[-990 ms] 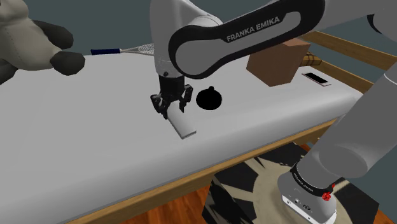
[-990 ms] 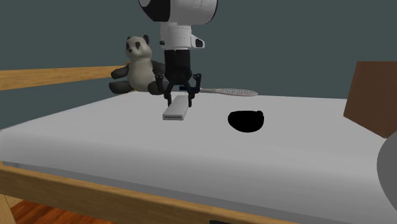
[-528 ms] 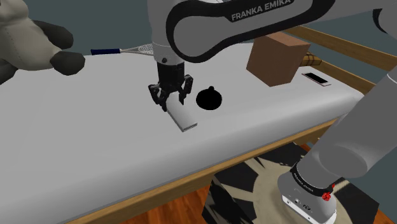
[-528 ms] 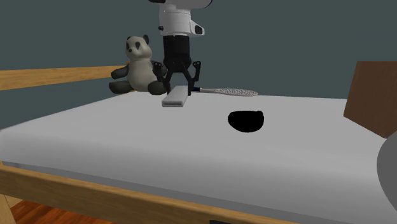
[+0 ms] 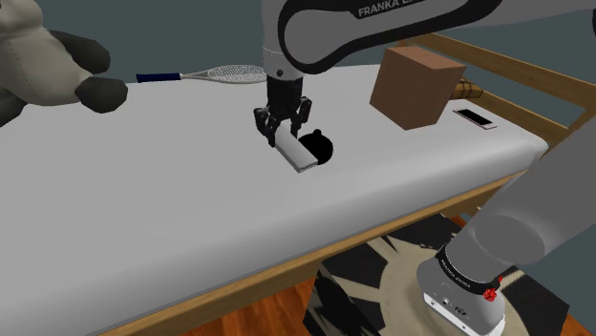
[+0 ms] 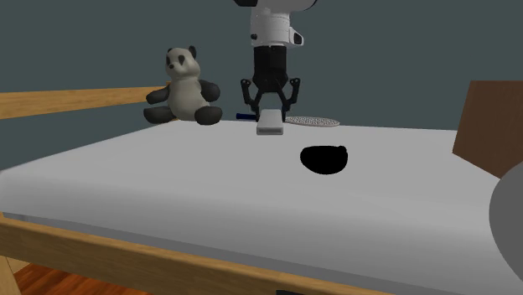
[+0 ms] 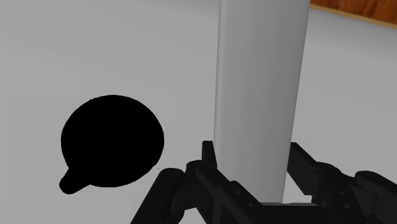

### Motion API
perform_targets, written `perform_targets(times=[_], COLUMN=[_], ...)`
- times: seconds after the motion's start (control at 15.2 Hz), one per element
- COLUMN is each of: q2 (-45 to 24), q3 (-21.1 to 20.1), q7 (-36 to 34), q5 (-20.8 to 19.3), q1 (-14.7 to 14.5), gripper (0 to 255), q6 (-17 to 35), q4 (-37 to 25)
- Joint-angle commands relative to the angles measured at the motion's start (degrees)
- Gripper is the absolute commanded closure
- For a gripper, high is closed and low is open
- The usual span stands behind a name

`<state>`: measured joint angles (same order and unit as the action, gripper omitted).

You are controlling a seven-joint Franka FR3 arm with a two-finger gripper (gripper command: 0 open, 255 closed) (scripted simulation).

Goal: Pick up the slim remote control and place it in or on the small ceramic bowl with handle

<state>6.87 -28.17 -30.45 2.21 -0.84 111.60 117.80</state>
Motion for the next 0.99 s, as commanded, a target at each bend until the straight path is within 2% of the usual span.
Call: perform_targets(times=[0.0,0.66,0.92], q2=[0.84,0.63,-0.09], q3=[1.92,9.95,9.83], q7=[3.49,17.16,16.95], q5=[0.19,-0.92,-1.12], q1=[1.37,7.5,7.46], gripper=[255,255,255], q6=[-0.17,-0.19,2.87], q4=[0.61,0.49,2.87])
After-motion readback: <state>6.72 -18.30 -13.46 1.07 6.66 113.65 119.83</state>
